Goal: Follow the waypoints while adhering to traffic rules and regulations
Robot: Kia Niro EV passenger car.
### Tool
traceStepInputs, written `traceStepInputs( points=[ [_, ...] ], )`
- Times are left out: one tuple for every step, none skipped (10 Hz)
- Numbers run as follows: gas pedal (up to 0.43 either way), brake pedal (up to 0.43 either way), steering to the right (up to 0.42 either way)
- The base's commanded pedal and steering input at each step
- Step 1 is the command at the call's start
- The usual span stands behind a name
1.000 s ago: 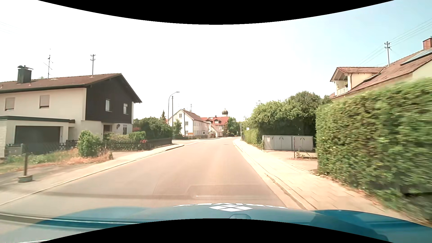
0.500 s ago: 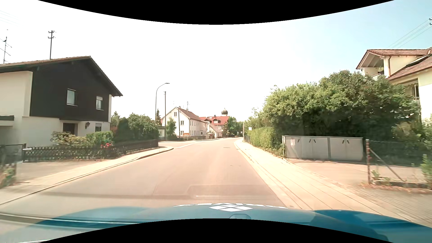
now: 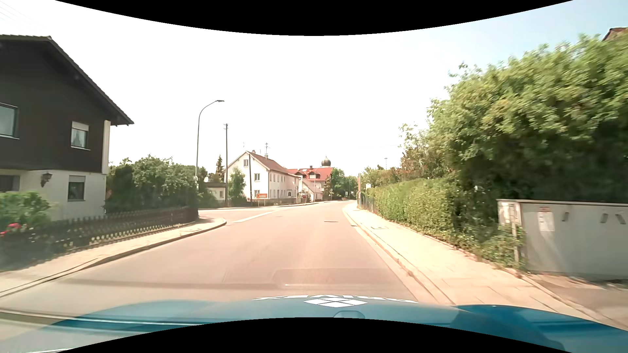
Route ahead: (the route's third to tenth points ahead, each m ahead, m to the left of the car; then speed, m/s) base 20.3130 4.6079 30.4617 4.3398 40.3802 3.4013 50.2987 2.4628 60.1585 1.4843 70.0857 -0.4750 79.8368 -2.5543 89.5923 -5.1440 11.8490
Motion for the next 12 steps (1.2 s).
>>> traceStepInputs(
  points=[
    [0.177, 0.0, 0.002],
    [0.169, 0.0, 0.002],
    [0.169, 0.0, 0.002],
    [0.157, 0.0, 0.002],
    [0.157, 0.0, 0.002],
    [0.15, 0.0, 0.002],
    [0.15, 0.0, 0.002],
    [0.15, 0.0, 0.002],
    [0.15, 0.0, 0.002],
    [0.15, 0.0, 0.002],
    [0.15, 0.0, 0.003],
    [0.15, 0.0, 0.004]
  ],
)
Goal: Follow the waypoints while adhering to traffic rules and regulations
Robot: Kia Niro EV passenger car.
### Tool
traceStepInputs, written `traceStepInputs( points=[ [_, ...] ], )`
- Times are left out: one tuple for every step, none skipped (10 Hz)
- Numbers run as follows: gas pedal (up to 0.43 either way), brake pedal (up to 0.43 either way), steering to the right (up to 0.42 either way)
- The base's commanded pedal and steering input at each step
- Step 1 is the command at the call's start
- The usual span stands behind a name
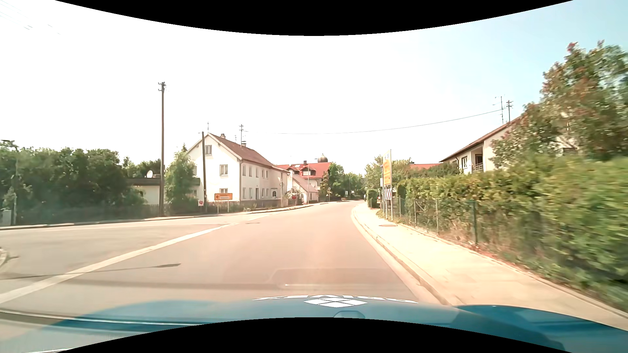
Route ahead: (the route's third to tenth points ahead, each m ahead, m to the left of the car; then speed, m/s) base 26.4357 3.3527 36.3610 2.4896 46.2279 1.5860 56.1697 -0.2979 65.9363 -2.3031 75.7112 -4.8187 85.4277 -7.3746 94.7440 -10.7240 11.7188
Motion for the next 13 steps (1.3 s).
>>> traceStepInputs(
  points=[
    [0.15, 0.0, 0.005],
    [0.15, 0.0, 0.006],
    [0.13, 0.0, 0.006],
    [0.13, 0.0, 0.007],
    [0.13, 0.0, 0.008],
    [0.13, 0.0, 0.008],
    [0.13, 0.0, 0.008],
    [0.13, 0.0, 0.009],
    [0.13, 0.0, 0.01],
    [0.13, 0.0, 0.011],
    [0.13, 0.0, 0.012],
    [0.13, 0.0, 0.014],
    [0.13, 0.0, 0.015]
  ],
)
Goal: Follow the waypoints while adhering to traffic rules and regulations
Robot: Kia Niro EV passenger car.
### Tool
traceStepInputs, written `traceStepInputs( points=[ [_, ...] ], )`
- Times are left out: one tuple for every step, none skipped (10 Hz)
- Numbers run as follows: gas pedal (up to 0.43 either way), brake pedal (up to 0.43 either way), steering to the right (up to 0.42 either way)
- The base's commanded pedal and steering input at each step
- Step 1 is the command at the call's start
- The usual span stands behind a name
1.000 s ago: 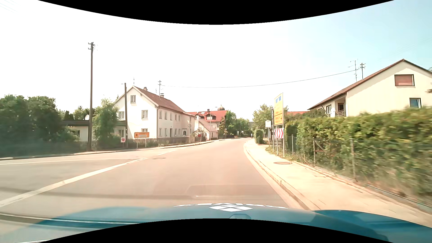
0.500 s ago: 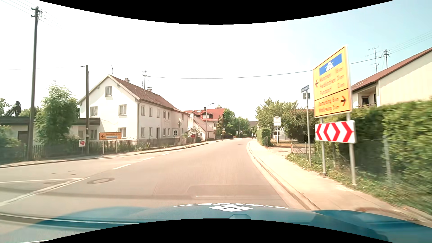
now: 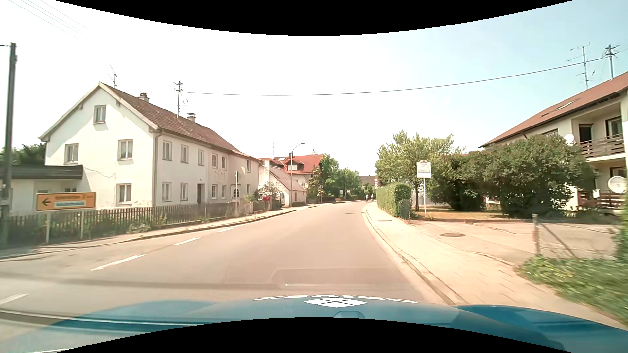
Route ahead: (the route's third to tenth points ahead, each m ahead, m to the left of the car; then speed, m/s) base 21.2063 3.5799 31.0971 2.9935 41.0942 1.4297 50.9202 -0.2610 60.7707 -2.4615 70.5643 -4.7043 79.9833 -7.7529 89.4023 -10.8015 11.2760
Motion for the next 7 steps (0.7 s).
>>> traceStepInputs(
  points=[
    [0.13, 0.0, 0.016],
    [0.13, 0.0, 0.016],
    [0.13, 0.0, 0.016],
    [0.13, 0.0, 0.017],
    [0.13, 0.0, 0.016],
    [0.13, 0.0, 0.021],
    [0.13, 0.0, 0.025]
  ],
)
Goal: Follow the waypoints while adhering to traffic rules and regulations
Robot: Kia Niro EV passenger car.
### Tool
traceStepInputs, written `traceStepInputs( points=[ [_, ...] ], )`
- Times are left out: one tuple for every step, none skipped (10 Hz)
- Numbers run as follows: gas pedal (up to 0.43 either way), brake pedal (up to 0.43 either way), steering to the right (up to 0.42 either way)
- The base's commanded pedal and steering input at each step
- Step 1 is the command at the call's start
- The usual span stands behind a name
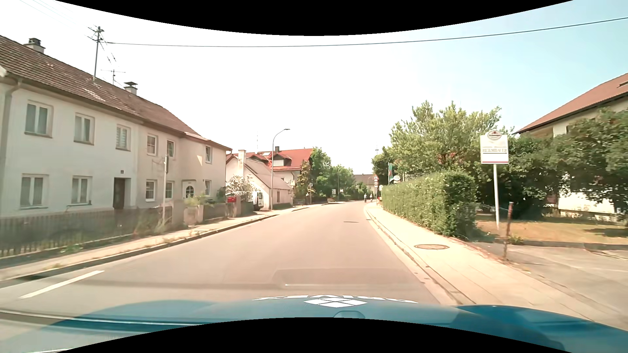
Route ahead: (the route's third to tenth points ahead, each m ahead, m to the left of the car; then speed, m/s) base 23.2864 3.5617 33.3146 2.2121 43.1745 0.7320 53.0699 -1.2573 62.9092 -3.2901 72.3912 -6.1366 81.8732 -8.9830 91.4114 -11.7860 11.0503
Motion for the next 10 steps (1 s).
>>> traceStepInputs(
  points=[
    [0.138, 0.0, 0.029],
    [0.138, 0.0, 0.031],
    [0.138, 0.0, 0.031],
    [0.138, 0.0, 0.031],
    [0.138, 0.0, 0.032],
    [0.13, 0.0, 0.032],
    [0.13, 0.0, 0.032],
    [0.118, 0.0, 0.032],
    [0.098, 0.0, 0.031],
    [0.098, 0.0, 0.029]
  ],
)
